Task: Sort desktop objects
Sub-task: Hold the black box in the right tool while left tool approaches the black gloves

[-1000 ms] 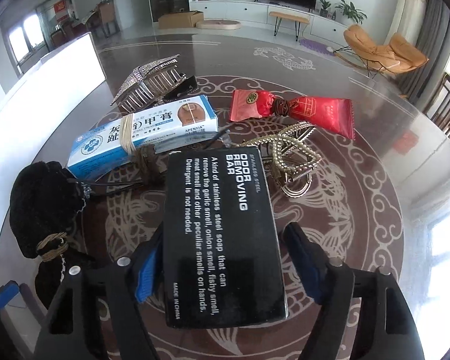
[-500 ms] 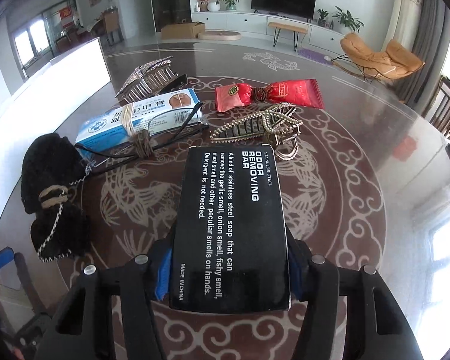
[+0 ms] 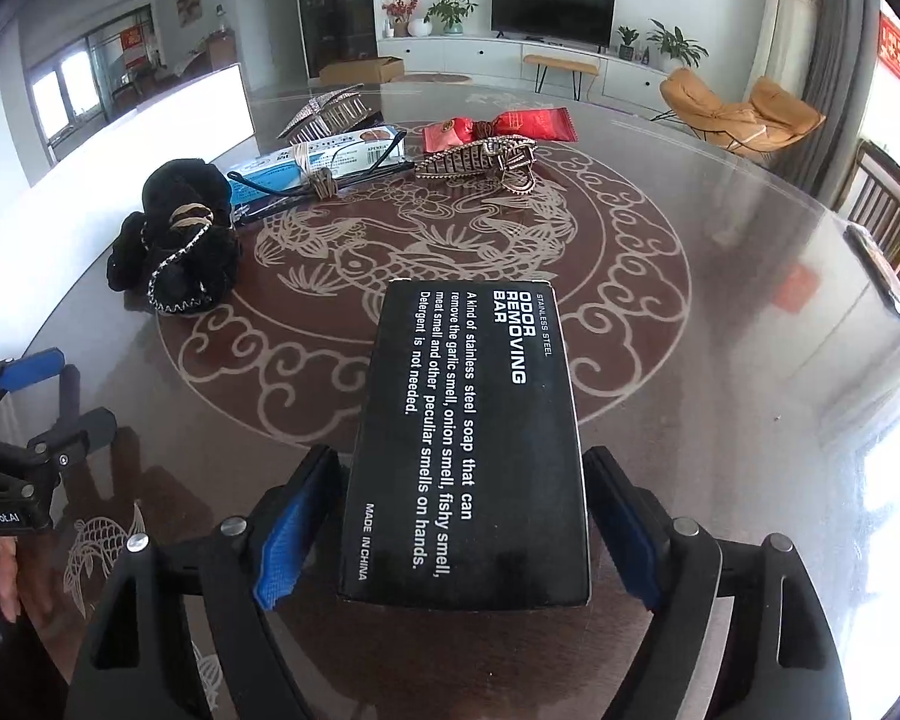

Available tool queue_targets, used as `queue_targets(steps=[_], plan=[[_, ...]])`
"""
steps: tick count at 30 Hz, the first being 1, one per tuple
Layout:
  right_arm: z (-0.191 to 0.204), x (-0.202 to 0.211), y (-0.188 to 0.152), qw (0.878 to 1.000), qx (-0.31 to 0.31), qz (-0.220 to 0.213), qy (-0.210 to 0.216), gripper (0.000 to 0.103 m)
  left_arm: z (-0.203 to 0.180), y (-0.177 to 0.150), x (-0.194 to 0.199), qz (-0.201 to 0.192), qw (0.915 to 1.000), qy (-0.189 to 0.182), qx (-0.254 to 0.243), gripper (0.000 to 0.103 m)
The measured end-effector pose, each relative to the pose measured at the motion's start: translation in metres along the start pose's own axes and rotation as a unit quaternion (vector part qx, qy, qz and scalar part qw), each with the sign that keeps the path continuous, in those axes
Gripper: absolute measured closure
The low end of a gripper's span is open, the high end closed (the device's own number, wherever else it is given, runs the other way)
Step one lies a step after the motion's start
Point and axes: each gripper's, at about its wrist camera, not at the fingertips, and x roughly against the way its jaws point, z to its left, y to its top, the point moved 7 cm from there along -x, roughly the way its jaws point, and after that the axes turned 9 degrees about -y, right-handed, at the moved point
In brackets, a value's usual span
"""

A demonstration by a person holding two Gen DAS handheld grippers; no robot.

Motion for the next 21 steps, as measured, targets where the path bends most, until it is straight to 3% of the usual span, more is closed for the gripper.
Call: queue_targets(steps=[3,10,21], plan=[[0.0048,-0.0005,-0.0018,1.0,0.001,-0.002,0.0,0.009,-0.0001,-0.0002,0.0,0.0,1.0,0.0,0.0,0.0],[0.0057,-0.0036,-0.0026,1.0,-0.002,0.005,-0.003,0.001,-0.0003,-0.0007,0.0004,0.0,1.0,0.0,0.0,0.0],[0.0045,-0.0042,-0.0025,1.0,-0.003,0.007,-0.006,0.0,-0.0004,-0.0014,0.0008,0.0,1.0,0.0,0.0,0.0]])
